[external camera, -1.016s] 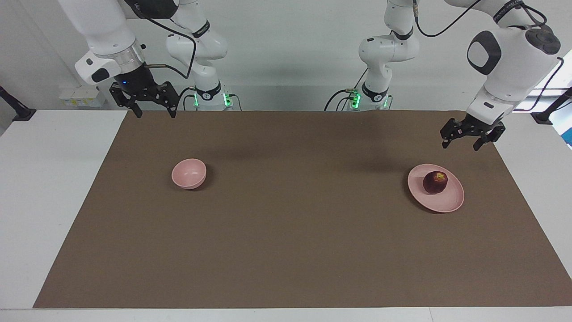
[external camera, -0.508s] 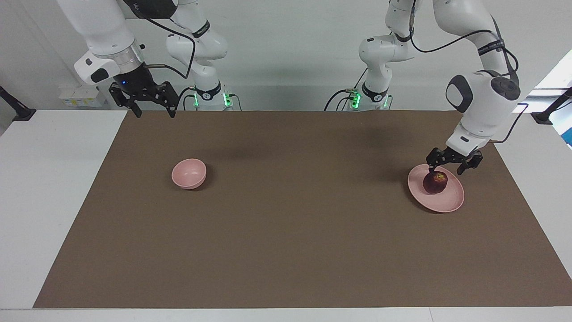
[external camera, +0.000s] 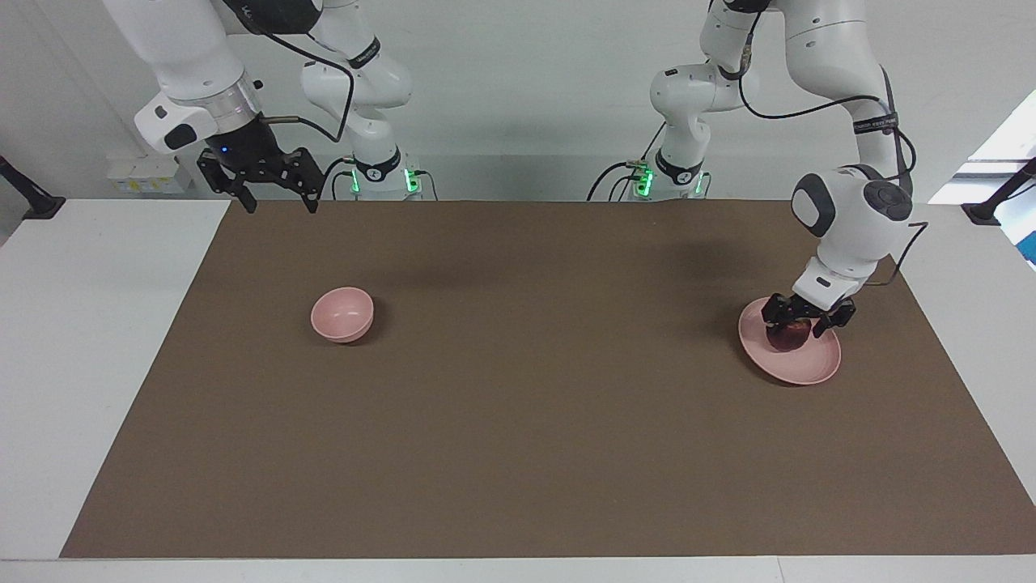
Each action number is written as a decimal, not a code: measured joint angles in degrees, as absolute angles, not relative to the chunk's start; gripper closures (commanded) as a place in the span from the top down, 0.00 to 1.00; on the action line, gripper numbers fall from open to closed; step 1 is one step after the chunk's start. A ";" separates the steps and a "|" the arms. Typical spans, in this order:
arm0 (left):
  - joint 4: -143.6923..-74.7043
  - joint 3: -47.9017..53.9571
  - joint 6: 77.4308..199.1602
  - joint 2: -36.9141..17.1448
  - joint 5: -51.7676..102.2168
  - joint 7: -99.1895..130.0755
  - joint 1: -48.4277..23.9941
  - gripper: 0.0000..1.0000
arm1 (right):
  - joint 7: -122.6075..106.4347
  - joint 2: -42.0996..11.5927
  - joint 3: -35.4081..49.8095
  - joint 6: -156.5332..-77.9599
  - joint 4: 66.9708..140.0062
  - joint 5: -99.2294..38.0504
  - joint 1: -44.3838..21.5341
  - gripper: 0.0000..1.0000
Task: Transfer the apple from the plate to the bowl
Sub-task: 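Reach the left gripper down to the apple on the pink plate, then close the left gripper on the apple and lift it off the plate, then carry the apple toward center while the right gripper reaches toward it, then close the right gripper on the apple held by the left gripper, then open the left gripper while the right gripper pulls the apple away, then lower the apple into the pink bowl while the left gripper withdraws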
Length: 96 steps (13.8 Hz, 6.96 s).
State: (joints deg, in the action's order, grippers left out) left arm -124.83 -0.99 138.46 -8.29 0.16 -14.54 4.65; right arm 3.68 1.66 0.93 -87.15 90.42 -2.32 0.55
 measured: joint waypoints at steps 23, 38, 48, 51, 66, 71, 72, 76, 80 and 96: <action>-115.46 5.37 114.21 -0.22 40.27 -11.87 -2.80 0.00 | 3.68 2.76 2.24 -87.81 92.38 -2.90 0.16 1.00; -116.98 15.55 113.95 4.07 72.10 -7.92 -2.83 0.00 | 62.78 -0.23 3.98 -107.44 104.28 -35.20 -12.44 1.00; -117.23 18.31 118.15 4.42 72.15 -6.08 -2.88 0.00 | 87.79 -3.14 3.97 -117.42 103.19 -37.92 -22.17 1.00; -117.27 18.38 118.23 4.46 72.15 -6.01 -2.89 0.00 | 90.46 -3.23 3.98 -120.56 102.74 -37.97 -23.68 1.00; -117.41 18.56 118.47 4.57 72.11 -5.66 -2.96 1.00 | 93.02 -4.23 3.90 -123.70 102.10 -37.98 -25.90 0.00; -117.18 18.34 118.46 4.63 65.25 -5.15 -2.94 1.00 | 92.82 -4.47 3.66 -122.52 102.11 -37.96 -25.64 0.00; -116.94 18.29 118.44 4.64 63.83 -5.02 -2.93 1.00 | 92.31 -4.49 3.54 -121.59 102.09 -37.94 -25.51 0.00; -116.62 17.59 116.58 4.59 57.88 -4.50 -1.69 1.00 | 84.95 -4.43 3.15 -114.51 100.23 -37.86 -20.98 0.00; -116.63 17.10 115.03 4.48 48.09 -4.51 0.12 1.00 | 76.40 -4.18 2.82 -106.41 97.06 -36.07 -14.90 0.00; -105.05 16.71 110.70 -0.84 3.46 -4.59 4.51 1.00 | 18.38 -4.84 2.47 -105.93 105.69 -9.55 0.39 0.00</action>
State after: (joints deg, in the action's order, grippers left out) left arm -105.05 16.71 110.70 -0.84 3.46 -4.59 4.51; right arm 18.38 -4.84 2.47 -105.93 105.69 -9.55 0.39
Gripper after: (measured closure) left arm 0.000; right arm 0.273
